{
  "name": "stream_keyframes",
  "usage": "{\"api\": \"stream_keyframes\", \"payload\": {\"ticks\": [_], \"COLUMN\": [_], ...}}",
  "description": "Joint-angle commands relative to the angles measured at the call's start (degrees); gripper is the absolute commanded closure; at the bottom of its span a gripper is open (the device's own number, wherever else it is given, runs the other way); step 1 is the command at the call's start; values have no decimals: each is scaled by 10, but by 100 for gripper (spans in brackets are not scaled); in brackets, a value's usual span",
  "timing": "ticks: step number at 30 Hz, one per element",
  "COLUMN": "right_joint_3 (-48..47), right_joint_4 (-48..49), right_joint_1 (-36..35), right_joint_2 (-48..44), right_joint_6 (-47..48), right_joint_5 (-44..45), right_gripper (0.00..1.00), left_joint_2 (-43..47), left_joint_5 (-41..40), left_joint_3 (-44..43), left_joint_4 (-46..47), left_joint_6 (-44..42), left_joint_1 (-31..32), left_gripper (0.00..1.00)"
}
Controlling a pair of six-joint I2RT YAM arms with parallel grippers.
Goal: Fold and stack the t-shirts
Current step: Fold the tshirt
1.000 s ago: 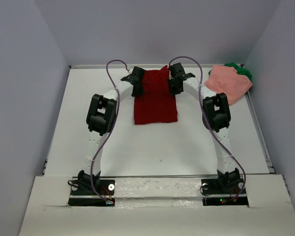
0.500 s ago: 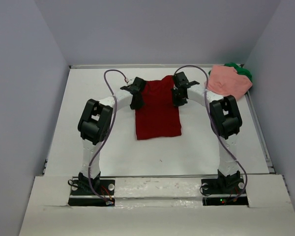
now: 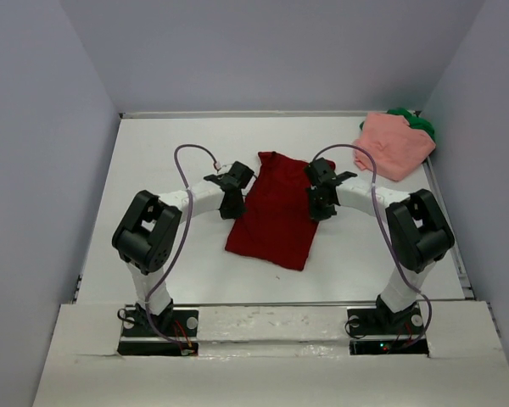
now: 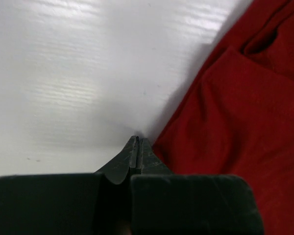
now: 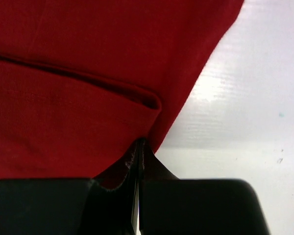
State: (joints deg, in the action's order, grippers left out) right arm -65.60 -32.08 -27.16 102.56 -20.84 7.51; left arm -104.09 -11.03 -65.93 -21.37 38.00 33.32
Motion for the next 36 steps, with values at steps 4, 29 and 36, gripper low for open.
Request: {"api": "stream_keyframes", "payload": {"ticks": [4,29,36], "right_joint_3": [39,-71,-73], "right_joint_4": [32,8,-29], "right_joint_1": [-9,-9,-9], "right_joint_2": [-23,47,-17], "right_joint_6": [-17,2,-2], "right_joint_5": [51,107,139], "right_gripper": [100,100,100], "left_joint_2": [56,110,156], "left_joint_5": [-15,-43,-173], "left_joint_3": [41,74,41], "left_joint_4": [19,15,-84], "left_joint_6": [37,98,174], "left_joint_1": [58,113,131], "left_gripper": [100,100,94]}}
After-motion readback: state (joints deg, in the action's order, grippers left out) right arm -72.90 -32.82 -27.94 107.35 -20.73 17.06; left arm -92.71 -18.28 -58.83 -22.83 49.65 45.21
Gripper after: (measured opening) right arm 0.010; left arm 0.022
